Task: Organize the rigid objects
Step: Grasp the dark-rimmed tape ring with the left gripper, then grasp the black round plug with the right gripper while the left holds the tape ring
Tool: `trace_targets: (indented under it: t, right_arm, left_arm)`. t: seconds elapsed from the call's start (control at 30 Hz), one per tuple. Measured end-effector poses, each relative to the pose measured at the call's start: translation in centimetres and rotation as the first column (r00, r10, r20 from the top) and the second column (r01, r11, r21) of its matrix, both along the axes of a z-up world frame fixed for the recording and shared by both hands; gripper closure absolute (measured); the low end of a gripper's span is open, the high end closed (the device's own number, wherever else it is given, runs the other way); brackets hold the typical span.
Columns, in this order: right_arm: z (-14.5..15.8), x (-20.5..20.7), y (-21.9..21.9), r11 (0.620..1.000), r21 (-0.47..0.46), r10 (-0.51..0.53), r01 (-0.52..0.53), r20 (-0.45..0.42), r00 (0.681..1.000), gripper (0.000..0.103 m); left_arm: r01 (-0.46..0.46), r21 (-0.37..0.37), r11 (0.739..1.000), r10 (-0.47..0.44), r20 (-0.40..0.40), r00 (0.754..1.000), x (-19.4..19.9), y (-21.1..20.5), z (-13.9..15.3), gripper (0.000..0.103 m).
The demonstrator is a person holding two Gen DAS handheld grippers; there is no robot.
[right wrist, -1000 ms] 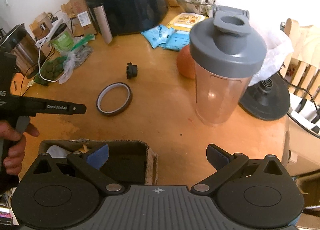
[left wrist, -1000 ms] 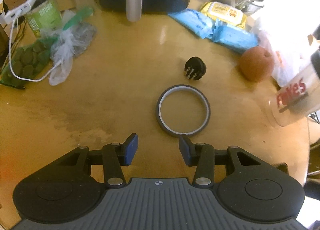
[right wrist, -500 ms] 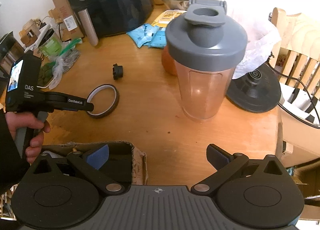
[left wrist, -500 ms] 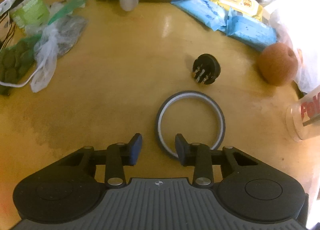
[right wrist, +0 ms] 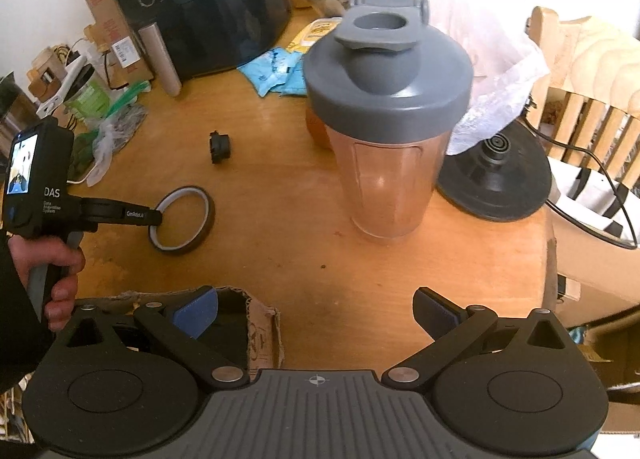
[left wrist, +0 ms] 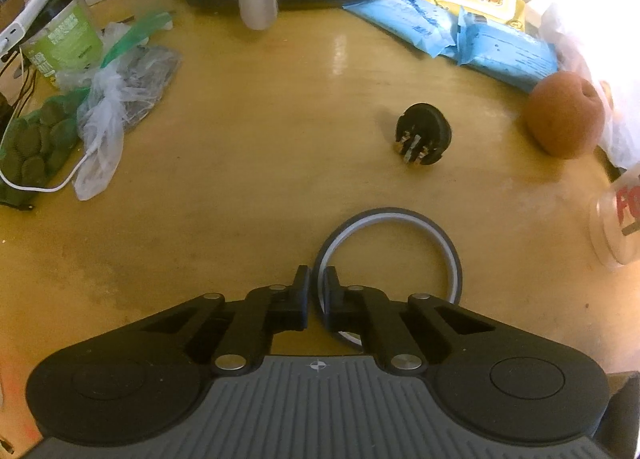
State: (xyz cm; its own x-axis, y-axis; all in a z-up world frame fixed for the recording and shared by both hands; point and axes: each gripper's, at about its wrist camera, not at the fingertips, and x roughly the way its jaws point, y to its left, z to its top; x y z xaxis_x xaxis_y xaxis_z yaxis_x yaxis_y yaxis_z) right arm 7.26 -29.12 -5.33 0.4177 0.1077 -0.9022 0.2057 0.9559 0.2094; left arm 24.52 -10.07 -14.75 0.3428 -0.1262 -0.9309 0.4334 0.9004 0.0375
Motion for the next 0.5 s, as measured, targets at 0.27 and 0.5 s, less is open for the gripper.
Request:
trace_targets:
  t: [0.27,0.5]
  right_arm:
    - [0.2,0.2,0.7,0.999,0.019,0.044,-0.044,0.001,0.999,0.0]
    - [0.5,0.4,1.8,0.996,0.028,0.087,-0.087,0.015,0.996,0.0]
  left_arm:
    - [0.007,-0.052,0.999,-0.005,0.035,0.999,-0.9,1.4,2.0,0.096]
    - [0.007,-0.104,0.995,-0.001,0.058,0.998,-2.2,2.8,4.5,0.096]
